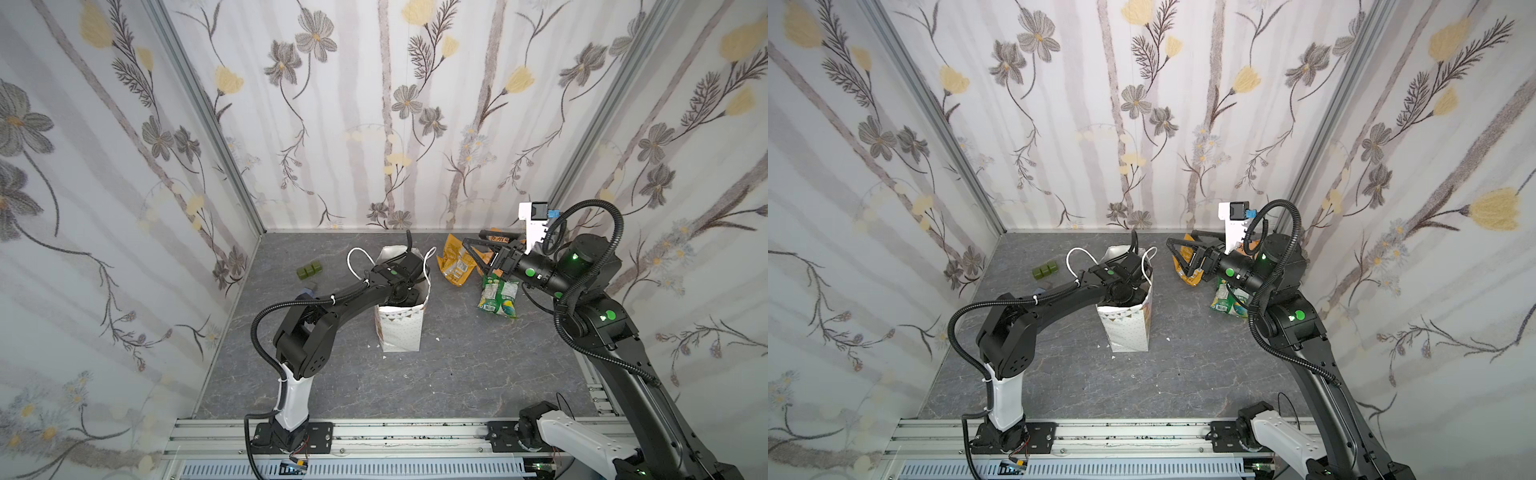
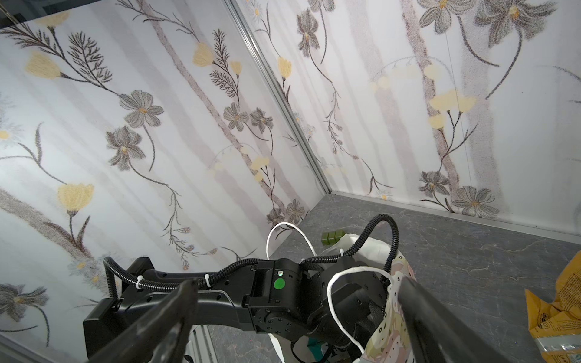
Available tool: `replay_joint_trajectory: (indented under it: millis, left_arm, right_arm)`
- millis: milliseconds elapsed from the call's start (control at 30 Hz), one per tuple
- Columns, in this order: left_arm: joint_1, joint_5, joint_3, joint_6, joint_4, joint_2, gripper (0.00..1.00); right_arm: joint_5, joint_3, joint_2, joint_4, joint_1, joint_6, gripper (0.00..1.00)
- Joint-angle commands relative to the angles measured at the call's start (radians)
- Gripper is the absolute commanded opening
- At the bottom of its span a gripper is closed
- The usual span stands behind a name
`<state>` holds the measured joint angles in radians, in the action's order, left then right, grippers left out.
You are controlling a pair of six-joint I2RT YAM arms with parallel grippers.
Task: Take the snacks out of the paper bag
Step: Pick up the snack from the paper bag.
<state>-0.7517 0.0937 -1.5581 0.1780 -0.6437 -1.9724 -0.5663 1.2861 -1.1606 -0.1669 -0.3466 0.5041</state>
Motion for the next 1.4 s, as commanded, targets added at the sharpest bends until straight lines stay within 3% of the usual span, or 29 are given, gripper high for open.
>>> replay_joint_trajectory:
  millis: [0,333,1367]
  left_arm:
    - [0.001,-0.022,0.013,0.025,-0.021,-0.001,0.46]
    - [0.002,-0.04,0.011,0.034,-0.023,0.036,0.0]
    - [0.0,0.027,-0.225,0.023,-0.199,0.159,0.0]
  right_arm:
    - [0.013,-0.003,-0.008,0.018,-0.001,0.008,0.99]
    - [0.046,-0.008,-0.01,-0.01,-0.002,0.0,0.99]
    - [0.116,-0.031,-0.048,-0.071,-0.014,-0.025,0.99]
